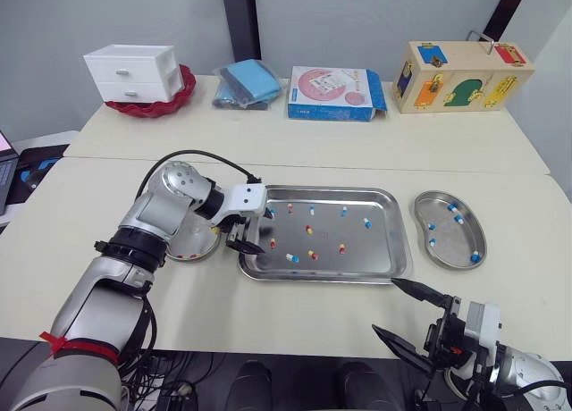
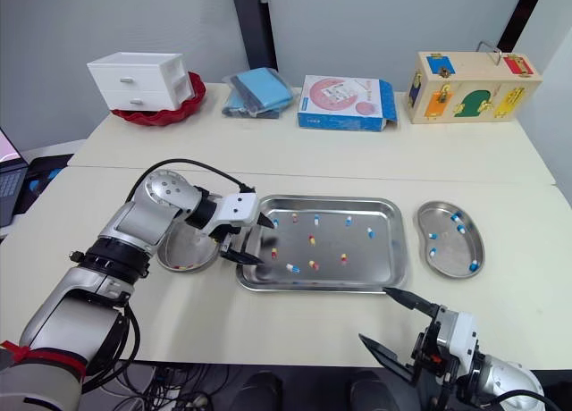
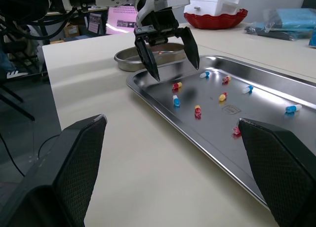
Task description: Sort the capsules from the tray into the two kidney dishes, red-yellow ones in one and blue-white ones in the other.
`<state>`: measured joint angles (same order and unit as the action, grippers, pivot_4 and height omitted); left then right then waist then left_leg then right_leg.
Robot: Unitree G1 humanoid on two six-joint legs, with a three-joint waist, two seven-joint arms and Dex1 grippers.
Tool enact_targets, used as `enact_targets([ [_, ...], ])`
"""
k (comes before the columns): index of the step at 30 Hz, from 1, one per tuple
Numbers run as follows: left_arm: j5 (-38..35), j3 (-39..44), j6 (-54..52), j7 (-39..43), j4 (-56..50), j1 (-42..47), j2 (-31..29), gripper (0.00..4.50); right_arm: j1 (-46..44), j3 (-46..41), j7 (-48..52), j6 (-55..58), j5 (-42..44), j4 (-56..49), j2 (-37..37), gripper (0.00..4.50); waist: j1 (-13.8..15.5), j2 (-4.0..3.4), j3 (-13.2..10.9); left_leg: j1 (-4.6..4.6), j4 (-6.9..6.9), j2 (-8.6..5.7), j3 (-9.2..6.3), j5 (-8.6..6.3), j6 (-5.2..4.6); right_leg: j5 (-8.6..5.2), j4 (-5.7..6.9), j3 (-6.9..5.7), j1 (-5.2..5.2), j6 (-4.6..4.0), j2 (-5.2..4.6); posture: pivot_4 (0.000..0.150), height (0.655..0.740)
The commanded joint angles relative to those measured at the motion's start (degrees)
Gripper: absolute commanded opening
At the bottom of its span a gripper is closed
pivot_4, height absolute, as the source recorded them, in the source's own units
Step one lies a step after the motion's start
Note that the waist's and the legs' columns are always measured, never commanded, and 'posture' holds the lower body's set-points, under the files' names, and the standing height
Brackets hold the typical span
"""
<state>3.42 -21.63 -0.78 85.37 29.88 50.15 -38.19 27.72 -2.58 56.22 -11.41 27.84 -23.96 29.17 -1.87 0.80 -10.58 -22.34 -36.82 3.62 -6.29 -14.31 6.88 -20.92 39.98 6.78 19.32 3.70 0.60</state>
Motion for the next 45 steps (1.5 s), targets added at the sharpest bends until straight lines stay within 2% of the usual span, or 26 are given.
enact_targets([
  [1,-0.36,1.18,1.21,0.24,-0.20,0.37,-0.24,4.49,0.52,-0.10,0.06,-0.26,0.57,-2.60,0.52,4.50,0.00,0.00,0.00,0.00,0.00,0.00,0.00,0.00,0.00,0.00,0.00,0.00,0.00,0.00,0.00,0.150,0.7400],
  [14,2.04,-2.10,-6.18,1.31,-4.39,-1.84,1.41,4.49,0.75,-0.01,-0.42,-0.03,0.29,-3.14,0.26,4.50,0.00,0.00,0.00,0.00,0.00,0.00,0.00,0.00,0.00,0.00,0.00,0.00,0.00,0.00,0.00,0.150,0.7400],
  [17,2.49,-2.20,-6.10,1.25,-4.42,-1.99,1.79,3.91,0.90,-0.01,-0.68,0.07,0.21,-3.37,0.16,4.50,0.00,-0.01,0.00,0.00,0.00,0.00,-0.01,0.00,0.00,0.00,0.00,-0.01,0.00,0.00,0.00,0.150,0.7400],
  [20,2.97,-2.39,-5.21,1.18,-4.23,-1.84,2.13,2.94,1.08,0.06,-1.02,0.06,0.09,-3.52,0.06,4.50,0.01,0.00,0.00,0.01,0.00,0.00,-0.01,0.00,0.00,0.00,0.01,0.00,0.00,0.00,0.00,0.150,0.7400],
  [31,4.13,-2.57,-4.55,0.76,-3.59,-2.00,2.78,2.94,1.29,0.70,-2.00,-0.28,-0.29,-3.67,-0.10,4.50,0.01,-0.01,0.00,0.01,0.00,0.00,-0.01,0.00,0.00,0.00,0.01,0.00,-0.01,0.00,0.00,0.150,0.7400],
  [35,4.21,-2.65,-4.29,0.66,-3.43,-2.04,2.96,2.07,1.27,0.73,-2.10,-0.29,-0.30,-3.68,-0.14,4.50,0.01,-0.01,0.00,0.01,0.00,0.00,-0.01,0.00,0.00,0.00,0.00,0.00,-0.02,0.00,0.00,0.150,0.7400],
  [45,4.40,-2.78,-4.47,0.44,-3.39,-2.07,3.12,2.07,1.05,0.81,-2.15,-0.38,-0.39,-3.41,-0.24,4.50,0.01,-0.01,0.00,0.02,0.00,0.00,-0.01,0.00,0.00,0.00,0.01,0.00,-0.02,0.00,0.00,0.150,0.7400],
])
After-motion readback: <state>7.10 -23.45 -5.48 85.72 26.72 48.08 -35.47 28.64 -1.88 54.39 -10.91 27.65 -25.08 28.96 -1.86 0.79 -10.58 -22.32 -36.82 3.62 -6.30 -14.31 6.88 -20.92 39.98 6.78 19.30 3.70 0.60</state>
